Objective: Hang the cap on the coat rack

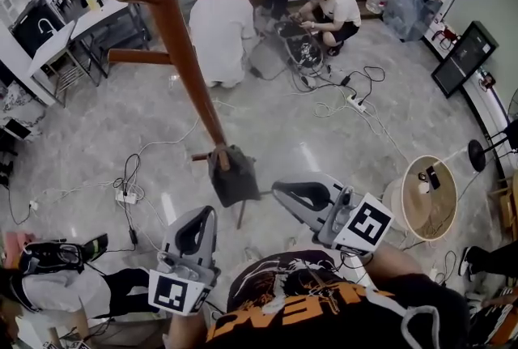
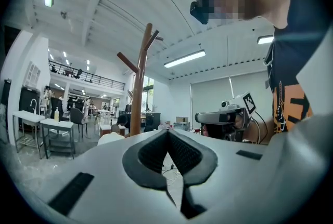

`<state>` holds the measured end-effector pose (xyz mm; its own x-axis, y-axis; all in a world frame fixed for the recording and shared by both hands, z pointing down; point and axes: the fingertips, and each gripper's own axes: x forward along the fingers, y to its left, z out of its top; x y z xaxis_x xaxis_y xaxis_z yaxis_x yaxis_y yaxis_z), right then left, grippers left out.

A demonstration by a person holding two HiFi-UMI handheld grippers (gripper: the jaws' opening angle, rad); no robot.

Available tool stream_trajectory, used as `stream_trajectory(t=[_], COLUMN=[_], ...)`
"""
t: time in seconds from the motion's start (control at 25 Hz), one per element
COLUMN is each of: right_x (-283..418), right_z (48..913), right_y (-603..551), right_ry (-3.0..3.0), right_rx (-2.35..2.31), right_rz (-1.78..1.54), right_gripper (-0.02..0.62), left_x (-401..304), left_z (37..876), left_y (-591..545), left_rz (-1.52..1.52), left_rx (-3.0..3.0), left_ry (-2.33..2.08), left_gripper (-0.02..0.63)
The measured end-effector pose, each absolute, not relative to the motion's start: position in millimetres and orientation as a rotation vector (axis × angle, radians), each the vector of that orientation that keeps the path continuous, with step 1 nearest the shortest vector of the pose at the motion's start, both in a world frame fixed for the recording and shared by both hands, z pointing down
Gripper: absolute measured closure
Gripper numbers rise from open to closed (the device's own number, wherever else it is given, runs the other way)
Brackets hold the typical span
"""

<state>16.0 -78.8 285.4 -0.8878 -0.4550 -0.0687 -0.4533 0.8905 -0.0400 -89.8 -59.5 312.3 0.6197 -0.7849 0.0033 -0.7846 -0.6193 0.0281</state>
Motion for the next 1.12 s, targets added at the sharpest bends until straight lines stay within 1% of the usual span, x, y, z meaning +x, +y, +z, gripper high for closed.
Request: stream_trajectory(t=[1.12], right_x=[-3], right_z=[281], right_y=[-76], right_ry=[3.004], right_rx=[-0.722], right_rz=[-0.002], right_gripper=[0.581], left_x=[-95], left_z=[302], left_y=[-60], left_rz=[-0.056], left_rx=[2.797], left_ry=[-1.378], left_gripper=[0.583])
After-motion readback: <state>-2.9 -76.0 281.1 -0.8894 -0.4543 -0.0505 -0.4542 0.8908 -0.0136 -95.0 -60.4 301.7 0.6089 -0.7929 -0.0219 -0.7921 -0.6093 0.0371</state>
